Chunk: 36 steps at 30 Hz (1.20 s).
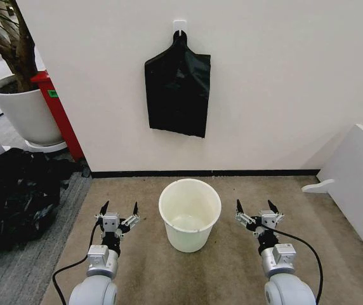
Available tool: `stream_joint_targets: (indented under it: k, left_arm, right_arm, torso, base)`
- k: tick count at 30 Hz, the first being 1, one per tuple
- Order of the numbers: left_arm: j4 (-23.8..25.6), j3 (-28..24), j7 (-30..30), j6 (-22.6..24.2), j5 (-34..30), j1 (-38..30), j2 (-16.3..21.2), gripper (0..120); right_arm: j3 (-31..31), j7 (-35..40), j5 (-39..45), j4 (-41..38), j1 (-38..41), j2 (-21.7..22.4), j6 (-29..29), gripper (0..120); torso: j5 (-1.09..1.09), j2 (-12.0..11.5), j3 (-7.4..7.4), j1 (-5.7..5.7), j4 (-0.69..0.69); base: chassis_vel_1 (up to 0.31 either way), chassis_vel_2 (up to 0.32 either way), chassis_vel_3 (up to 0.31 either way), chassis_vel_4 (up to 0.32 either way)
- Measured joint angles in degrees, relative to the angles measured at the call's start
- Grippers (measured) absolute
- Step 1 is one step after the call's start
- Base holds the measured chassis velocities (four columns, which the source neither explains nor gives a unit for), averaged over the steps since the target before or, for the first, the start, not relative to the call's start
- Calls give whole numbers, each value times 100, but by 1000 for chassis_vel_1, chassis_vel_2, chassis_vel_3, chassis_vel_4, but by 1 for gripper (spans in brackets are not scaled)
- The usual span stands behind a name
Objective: Place the garbage bag over the trash bin.
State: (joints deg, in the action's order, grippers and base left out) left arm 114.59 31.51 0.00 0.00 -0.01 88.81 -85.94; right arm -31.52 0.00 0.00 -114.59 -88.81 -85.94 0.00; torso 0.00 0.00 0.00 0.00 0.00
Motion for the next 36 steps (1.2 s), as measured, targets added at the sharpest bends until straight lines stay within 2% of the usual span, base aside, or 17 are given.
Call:
stream_joint_targets:
  k: [36]
  left_arm:
    - [0,0,0,0,0,0,0,100]
  right_arm:
    - [0,0,0,0,0,0,0,100]
  torso:
    - [0,0,0,0,0]
  base:
    - [0,0,0,0]
